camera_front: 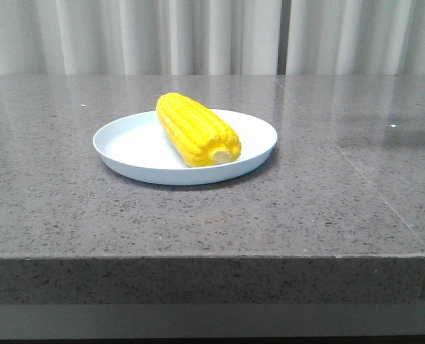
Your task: Place corn on plate with both arms
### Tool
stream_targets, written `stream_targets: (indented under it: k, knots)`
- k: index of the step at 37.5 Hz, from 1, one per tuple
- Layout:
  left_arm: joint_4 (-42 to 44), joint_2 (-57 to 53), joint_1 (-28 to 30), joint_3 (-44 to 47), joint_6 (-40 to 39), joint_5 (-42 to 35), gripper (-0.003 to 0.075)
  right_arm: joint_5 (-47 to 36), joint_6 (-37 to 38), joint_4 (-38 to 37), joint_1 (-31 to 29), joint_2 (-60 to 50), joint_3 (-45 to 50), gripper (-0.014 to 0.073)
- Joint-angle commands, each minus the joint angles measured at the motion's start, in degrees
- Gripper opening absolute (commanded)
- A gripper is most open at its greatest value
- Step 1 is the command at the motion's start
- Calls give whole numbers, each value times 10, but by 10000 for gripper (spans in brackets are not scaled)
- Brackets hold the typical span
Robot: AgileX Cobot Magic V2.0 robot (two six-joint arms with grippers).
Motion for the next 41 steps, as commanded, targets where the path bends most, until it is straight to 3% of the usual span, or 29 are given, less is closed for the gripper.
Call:
stream_targets:
  k: [1,14,22,31,41]
  knots:
    - [5,8,-2,-15,-6,-48,-20,-83,-2,-23,-34,-95,79,-70]
    - [5,8,-2,-15,-6,-48,-20,-304,-2,-56,-53,-370,410,-70]
    - [5,8,-2,-15,-6,-48,-20,-369,-2,-56,-53,-545,543,-70]
    - [5,8,-2,-15,-6,-48,-20,-392,-2,-56,-53,-672,601,-70]
    - [5,8,-2,-15,-6,-48,-20,-392,-2,-56,-53,-689,603,-70]
